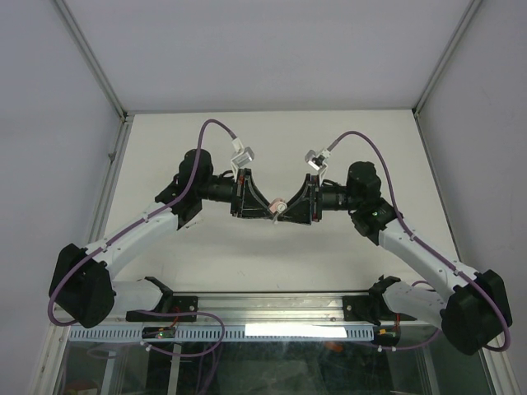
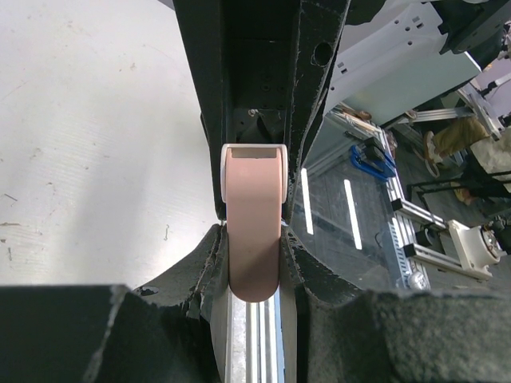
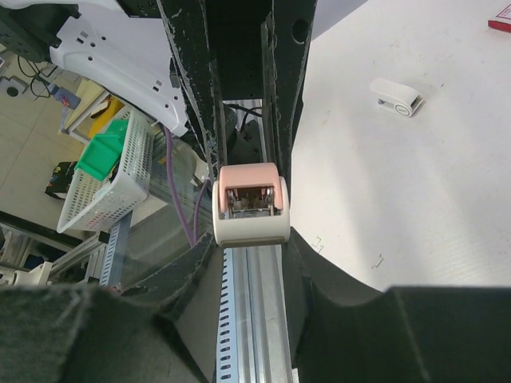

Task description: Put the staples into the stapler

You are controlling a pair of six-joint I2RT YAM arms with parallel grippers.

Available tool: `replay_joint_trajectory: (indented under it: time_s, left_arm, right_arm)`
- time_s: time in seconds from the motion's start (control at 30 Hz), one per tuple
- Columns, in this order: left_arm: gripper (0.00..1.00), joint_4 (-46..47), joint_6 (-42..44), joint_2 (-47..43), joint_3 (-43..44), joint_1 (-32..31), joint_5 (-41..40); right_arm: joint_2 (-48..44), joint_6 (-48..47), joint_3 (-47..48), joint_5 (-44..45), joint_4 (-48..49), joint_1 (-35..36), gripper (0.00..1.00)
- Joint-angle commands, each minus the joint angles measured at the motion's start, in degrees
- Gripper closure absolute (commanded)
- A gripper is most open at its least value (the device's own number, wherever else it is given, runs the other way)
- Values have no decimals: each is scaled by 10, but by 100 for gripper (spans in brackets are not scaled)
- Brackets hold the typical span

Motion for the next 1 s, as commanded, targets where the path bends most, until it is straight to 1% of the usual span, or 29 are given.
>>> replay_joint_trajectory:
  time_s: [0.0,0.23,0.5,0.73,0.8,0.83,0.87,0.9,0.93,0.97]
  left_arm:
    - [100,-12,24,-8,27,-1,10]
    - [100,-31,41,-9,32,-1,7]
    - [100,-51,57,-7,38,-1,5]
    - [100,-63,66,-10,42,-1,2]
    - [100,-57,55,-16,43,-2,-12]
    - [100,-39,36,-22,37,-2,-26]
    - [100,-4,5,-32,25,-3,-45]
    - [100,48,-34,-45,6,-4,-62]
    - [100,128,-79,-59,-17,-4,-69]
    - [100,188,-119,-70,-37,-4,-72]
  right_arm:
    - [-3,-34,29,-32,-19,3,100]
    - [-2,-78,48,-38,-82,2,100]
    - [3,-115,64,-49,-132,0,100]
    - [-2,-129,65,-41,-150,-2,100]
    - [-9,-107,59,-21,-136,-3,100]
    - [-15,-85,52,-8,-116,-3,93]
    - [-25,-56,38,8,-88,-3,79]
    - [-35,-20,19,23,-42,-2,65]
    - [-46,-8,-4,27,35,-2,61]
    - [-54,56,-30,40,92,-2,46]
